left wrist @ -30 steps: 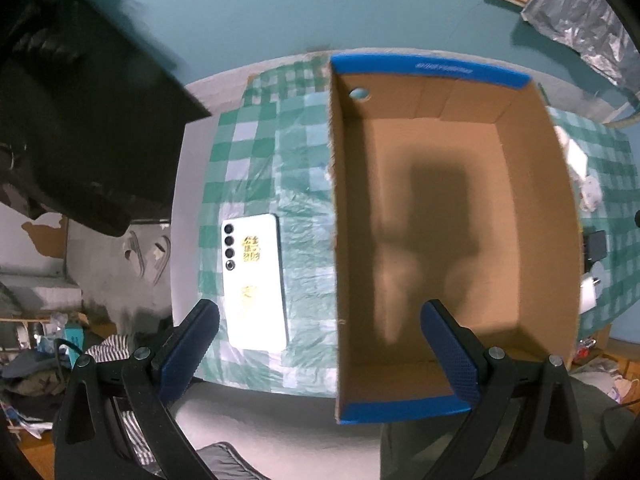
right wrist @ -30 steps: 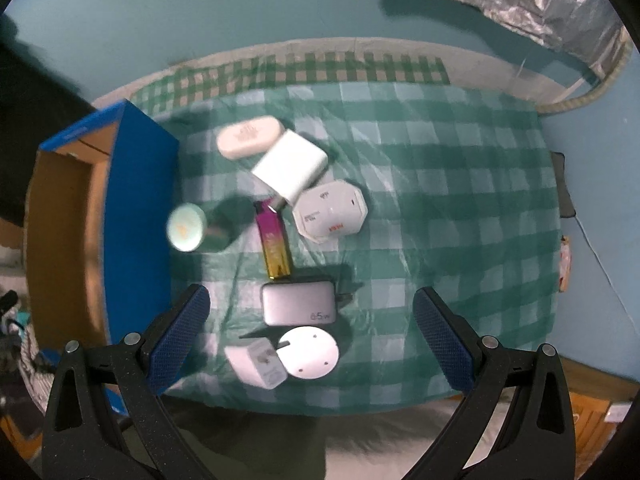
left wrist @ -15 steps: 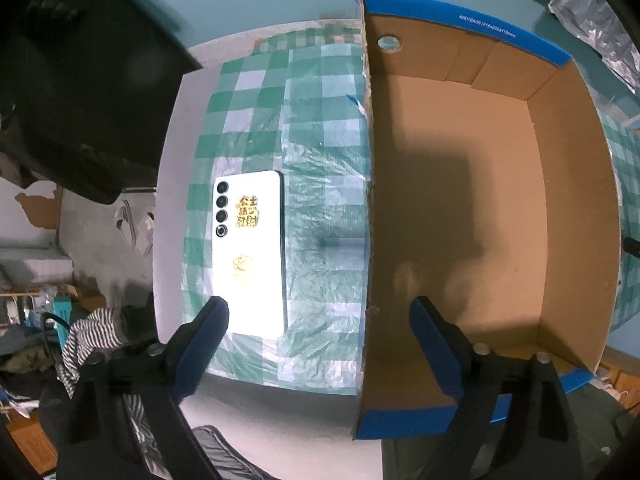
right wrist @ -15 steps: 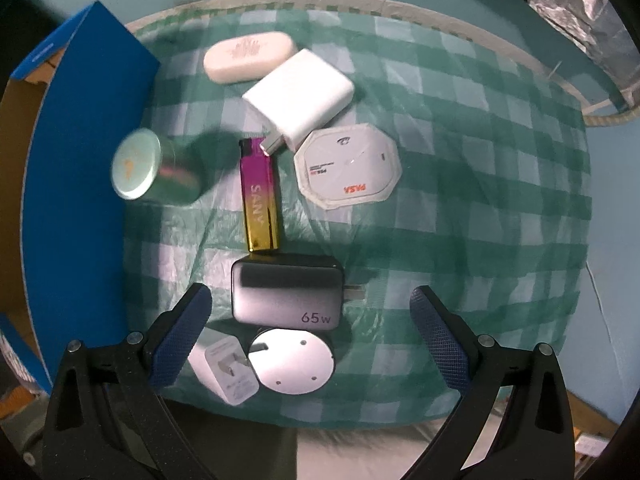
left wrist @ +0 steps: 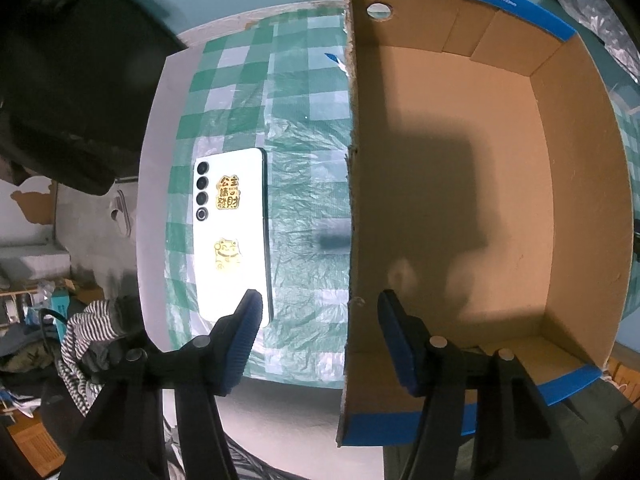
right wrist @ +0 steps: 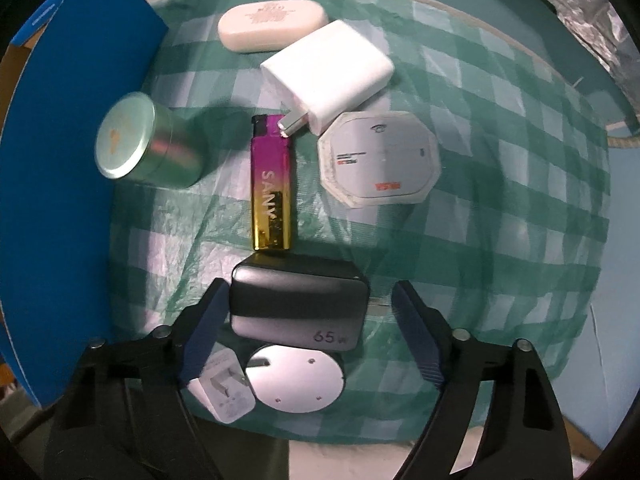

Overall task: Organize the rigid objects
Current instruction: 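Move the right gripper down toward the dark grey charger, then close the right gripper around the dark grey charger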

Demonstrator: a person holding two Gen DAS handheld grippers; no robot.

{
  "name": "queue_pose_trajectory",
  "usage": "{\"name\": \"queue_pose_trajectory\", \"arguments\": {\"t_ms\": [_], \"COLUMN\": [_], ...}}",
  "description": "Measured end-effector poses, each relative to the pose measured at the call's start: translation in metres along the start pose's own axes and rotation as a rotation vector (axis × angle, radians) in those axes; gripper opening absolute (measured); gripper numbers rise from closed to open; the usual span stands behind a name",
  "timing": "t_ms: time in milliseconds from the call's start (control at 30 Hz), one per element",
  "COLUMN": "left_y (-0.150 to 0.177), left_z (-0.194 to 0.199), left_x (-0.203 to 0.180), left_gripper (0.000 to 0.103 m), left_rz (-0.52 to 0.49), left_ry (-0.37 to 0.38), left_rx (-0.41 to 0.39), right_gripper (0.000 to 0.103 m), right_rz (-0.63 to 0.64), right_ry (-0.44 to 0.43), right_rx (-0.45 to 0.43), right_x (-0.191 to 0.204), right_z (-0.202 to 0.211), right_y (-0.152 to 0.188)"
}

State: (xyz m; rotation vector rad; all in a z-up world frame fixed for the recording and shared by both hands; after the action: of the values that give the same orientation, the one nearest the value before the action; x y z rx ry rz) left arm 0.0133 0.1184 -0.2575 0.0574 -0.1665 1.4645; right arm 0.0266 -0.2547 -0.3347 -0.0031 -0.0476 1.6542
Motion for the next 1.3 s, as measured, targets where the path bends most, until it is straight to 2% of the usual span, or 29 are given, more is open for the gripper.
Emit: {"name": "queue_pose_trajectory", "arguments": {"t_ms": [67, 167, 233, 300, 400, 533, 767, 933, 1100, 1200, 1300], "left_y": [-0.001, -0.002, -0.002, -0.002, -0.001, 0.001, 0.007, 0.007, 0.007, 0.007, 0.007], "left_z": [0.000, 0.001, 0.000, -0.001, -0.001, -0.002, -0.002, -0.002, -0.001, -0.001, -0.002], "left_x": [-0.001, -0.003, -0.003, -0.003, -0.004, -0.006, -0.007, -0.006, -0.006, -0.007, -0.010], "left_gripper": [0.060, 0.051, 0.044, 0.037, 0.025, 0.017, 0.017, 0.017, 0.017, 0.017, 0.017], "left_rz": [0.000, 0.009, 0.014, 0.019, 0.019, 0.012, -0.001, 0.000, -0.003, -0.010, -0.020], "left_ry": [0.004, 0.019, 0.032, 0.039, 0.050, 0.069, 0.063, 0.064, 0.063, 0.065, 0.064], "left_rx": [-0.005, -0.005, -0.001, -0.001, 0.009, 0.014, 0.030, 0.030, 0.025, 0.022, 0.025], "right_gripper": [0.081, 0.077, 0.071, 0.071, 0.071, 0.070, 0.070, 0.070, 0.071, 0.072, 0.073], "right_rz": [0.017, 0.031, 0.021, 0.005, -0.007, -0.059, -0.254, -0.323, -0.477, -0.455, -0.359], "right_ry": [0.018, 0.027, 0.012, 0.006, 0.000, -0.001, -0.010, 0.000, -0.041, -0.077, -0.087], "right_rx": [-0.003, 0.000, 0.001, 0.004, -0.005, -0.007, 0.006, 0.011, 0.011, 0.007, 0.000], "right_x": [0.004, 0.012, 0.022, 0.022, 0.020, -0.002, -0.038, -0.054, -0.078, -0.079, -0.077], "right_z": [-0.003, -0.009, -0.016, -0.017, -0.023, -0.014, -0.015, -0.015, -0.017, -0.016, -0.013], "right_y": [-0.005, -0.009, -0.006, -0.008, -0.007, -0.005, -0.017, -0.029, -0.042, -0.056, -0.060]}}
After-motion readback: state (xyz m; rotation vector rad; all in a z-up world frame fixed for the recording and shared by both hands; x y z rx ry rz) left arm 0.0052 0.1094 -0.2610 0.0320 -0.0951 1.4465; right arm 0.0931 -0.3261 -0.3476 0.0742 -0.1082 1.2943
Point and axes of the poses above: each gripper's, at about its wrist camera, not at the fingertips, and z roughly against the way its jaws point, x to its left, y to its underside, the point moved 7 cm from there along -z, roughly the way its jaws point, and after that the axes turned 4 degrees about -x, right-handed, at the moved point
